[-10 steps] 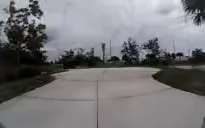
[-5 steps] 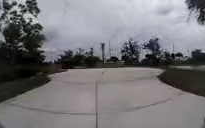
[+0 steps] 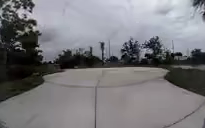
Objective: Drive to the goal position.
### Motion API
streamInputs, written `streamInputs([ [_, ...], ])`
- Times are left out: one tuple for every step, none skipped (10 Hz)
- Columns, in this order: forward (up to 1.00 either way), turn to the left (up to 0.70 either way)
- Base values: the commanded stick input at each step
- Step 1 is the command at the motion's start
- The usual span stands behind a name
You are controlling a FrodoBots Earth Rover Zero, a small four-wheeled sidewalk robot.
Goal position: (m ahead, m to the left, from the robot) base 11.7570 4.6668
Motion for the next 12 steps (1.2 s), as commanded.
streamInputs([
  [0.85,0.0],
  [0.85,0.0],
  [0.85,0.0],
  [0.85,0.0],
  [0.85,0.0],
  [0.85,0.0],
  [0.85,0.0],
  [0.85,0.0],
  [0.85,0.0],
  [0.85,0.0],
  [0.85,0.0],
  [0.85,0.0],
])
